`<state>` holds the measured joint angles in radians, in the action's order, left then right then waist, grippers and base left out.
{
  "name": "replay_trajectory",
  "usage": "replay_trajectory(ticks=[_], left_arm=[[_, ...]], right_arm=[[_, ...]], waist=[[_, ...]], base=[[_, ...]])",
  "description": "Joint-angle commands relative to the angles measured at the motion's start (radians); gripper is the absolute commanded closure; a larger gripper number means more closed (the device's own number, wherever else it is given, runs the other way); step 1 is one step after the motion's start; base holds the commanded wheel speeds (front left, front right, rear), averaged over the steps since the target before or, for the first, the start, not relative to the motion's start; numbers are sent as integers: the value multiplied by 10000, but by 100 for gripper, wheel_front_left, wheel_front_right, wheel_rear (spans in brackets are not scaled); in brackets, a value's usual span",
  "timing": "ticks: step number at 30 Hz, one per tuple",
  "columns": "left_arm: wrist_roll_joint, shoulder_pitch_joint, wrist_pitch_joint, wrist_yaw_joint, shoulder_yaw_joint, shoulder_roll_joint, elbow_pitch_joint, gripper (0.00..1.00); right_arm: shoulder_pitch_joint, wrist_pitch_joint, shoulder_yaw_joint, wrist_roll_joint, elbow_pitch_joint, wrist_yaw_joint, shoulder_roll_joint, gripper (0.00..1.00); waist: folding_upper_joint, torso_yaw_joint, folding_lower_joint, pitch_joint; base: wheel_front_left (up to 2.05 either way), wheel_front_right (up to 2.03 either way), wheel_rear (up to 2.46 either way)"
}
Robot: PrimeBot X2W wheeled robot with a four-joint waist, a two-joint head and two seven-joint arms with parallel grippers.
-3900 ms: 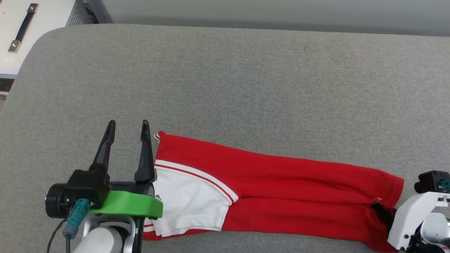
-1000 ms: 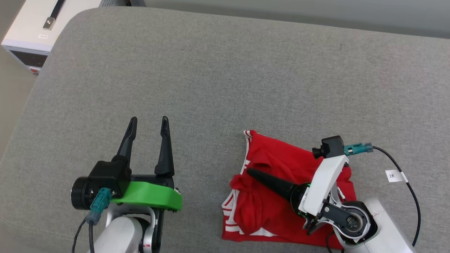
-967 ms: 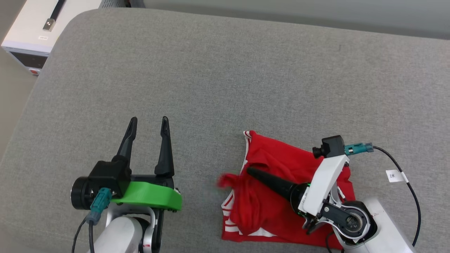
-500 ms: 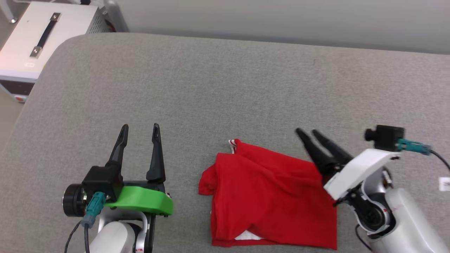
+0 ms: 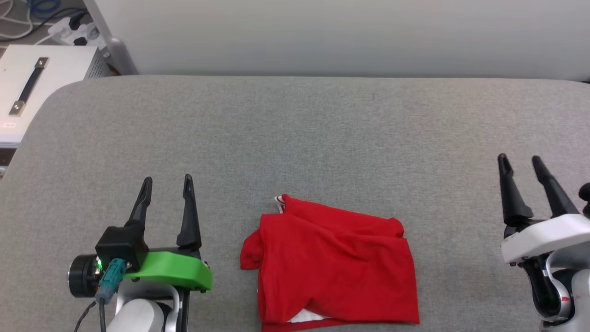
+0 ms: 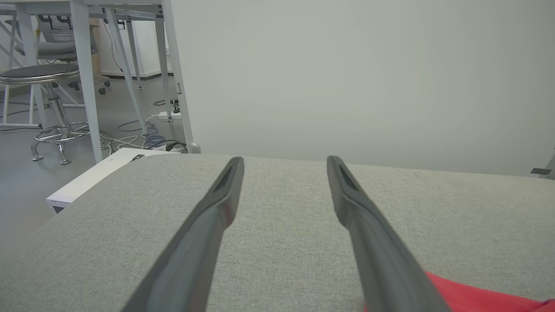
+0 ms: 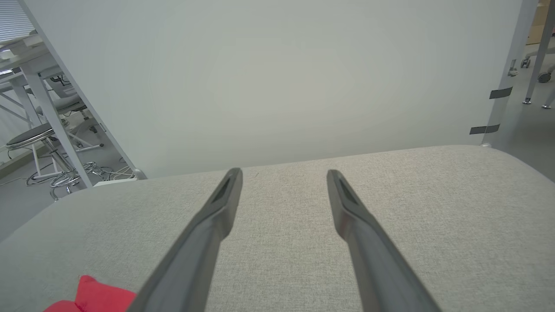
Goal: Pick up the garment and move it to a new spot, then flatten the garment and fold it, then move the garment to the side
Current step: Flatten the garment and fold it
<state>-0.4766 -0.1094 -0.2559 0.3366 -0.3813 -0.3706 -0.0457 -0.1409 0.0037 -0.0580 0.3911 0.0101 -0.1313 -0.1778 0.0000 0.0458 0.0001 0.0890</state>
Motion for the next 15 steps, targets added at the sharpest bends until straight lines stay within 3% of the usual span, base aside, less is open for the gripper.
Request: replay_trajectory(ticks=[1, 7, 15], left_arm=[[-50, 162, -57, -77, 37, -53, 31, 0], [37, 314, -57, -112, 165, -111, 191, 0], [131, 724, -58, -209, 214, -155, 531, 0]], right_arm=[[178, -91, -155, -356, -272, 6, 147, 0], [680, 24, -383, -1538, -1148, 6, 485, 0], [1442, 394, -63, -1996, -1593, 6, 734, 0]], waist=[[0, -210, -1, -187], [0, -437, -1, -447], [0, -579, -1, -758]], base=[[0, 0, 0], [0, 0, 0], [0, 0, 0]])
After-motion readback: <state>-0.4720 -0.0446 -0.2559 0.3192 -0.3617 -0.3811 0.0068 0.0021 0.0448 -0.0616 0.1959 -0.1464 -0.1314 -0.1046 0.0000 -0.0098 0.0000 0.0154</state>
